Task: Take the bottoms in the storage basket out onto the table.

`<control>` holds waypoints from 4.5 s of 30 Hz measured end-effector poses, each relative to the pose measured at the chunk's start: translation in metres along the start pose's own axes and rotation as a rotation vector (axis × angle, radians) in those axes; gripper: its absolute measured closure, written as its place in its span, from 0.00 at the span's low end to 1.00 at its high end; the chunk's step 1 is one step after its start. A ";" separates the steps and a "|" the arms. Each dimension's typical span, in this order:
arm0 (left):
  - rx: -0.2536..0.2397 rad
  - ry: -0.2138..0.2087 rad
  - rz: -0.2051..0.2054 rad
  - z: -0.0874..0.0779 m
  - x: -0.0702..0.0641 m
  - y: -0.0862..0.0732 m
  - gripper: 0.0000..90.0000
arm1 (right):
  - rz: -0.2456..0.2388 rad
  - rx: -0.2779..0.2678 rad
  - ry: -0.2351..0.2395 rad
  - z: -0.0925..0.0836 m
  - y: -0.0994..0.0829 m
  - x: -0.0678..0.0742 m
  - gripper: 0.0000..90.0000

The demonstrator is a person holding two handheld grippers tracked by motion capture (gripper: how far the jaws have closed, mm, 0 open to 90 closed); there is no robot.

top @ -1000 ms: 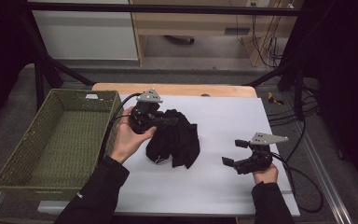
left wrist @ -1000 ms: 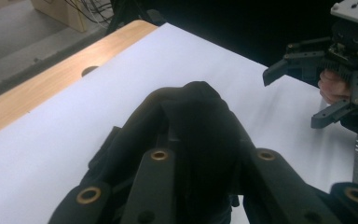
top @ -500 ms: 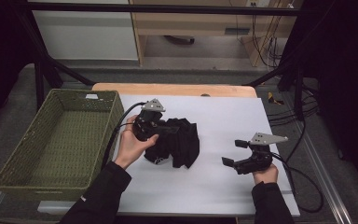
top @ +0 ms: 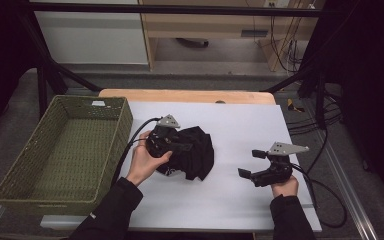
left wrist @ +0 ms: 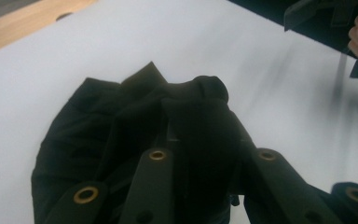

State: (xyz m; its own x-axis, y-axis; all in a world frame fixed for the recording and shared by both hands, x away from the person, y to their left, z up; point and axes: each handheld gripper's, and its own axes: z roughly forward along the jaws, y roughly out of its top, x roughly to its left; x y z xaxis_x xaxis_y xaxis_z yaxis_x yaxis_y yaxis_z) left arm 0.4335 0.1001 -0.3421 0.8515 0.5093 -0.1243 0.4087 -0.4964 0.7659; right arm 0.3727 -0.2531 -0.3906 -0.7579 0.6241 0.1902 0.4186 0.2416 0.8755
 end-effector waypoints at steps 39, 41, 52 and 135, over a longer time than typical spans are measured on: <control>0.056 0.042 -0.054 0.022 0.002 -0.022 0.16 | -0.003 0.002 0.009 0.000 0.000 0.000 0.04; 0.057 0.047 -0.066 0.021 0.002 -0.022 0.12 | -0.005 0.002 0.009 0.000 0.000 0.000 0.04; 0.067 0.059 -0.086 0.004 -0.003 -0.023 0.05 | -0.002 0.003 0.004 0.001 0.000 0.000 0.04; -0.072 0.264 -0.106 -0.144 0.031 -0.113 0.05 | -0.004 0.014 0.006 -0.002 0.001 0.000 0.04</control>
State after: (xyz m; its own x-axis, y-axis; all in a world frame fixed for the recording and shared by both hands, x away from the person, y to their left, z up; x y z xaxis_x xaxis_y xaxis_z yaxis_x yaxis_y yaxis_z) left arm 0.3658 0.2734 -0.3414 0.6869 0.7254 -0.0447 0.4581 -0.3844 0.8014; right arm 0.3719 -0.2545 -0.3888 -0.7627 0.6185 0.1894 0.4225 0.2545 0.8699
